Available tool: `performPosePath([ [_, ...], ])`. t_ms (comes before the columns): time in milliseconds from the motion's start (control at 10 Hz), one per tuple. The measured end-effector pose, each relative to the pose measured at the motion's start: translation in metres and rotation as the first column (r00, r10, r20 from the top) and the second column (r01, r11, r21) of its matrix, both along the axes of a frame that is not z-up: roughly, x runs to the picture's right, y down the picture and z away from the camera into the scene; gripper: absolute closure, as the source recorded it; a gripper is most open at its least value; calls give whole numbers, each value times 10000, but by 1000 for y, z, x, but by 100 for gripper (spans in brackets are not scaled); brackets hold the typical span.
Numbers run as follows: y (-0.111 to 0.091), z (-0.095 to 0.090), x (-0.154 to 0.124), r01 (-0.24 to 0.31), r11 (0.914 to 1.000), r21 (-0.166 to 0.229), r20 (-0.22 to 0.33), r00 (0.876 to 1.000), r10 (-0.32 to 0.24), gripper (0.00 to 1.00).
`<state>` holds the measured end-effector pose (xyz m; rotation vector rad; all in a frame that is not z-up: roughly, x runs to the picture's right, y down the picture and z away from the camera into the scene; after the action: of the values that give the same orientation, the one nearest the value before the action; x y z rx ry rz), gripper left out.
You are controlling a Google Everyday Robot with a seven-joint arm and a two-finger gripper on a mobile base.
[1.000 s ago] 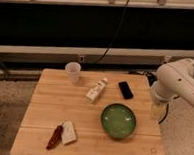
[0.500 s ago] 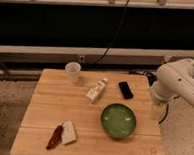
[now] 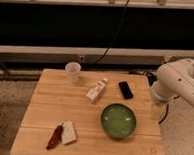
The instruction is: Move the arm in a circular motion
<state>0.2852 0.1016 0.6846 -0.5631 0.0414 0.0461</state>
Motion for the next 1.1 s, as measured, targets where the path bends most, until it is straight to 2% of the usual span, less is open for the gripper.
performPosePath([
  [100, -3, 2, -1, 122, 9999, -18, -31, 9999, -122, 20],
  [400, -31, 22, -22, 599, 9982, 9, 57, 9982, -599, 20],
  [700, -38, 26, -29, 959, 9954, 25, 59, 9954, -959, 20],
  [1100, -58, 43, -78, 1588, 9872, 176, 303, 9868, -1593, 20],
])
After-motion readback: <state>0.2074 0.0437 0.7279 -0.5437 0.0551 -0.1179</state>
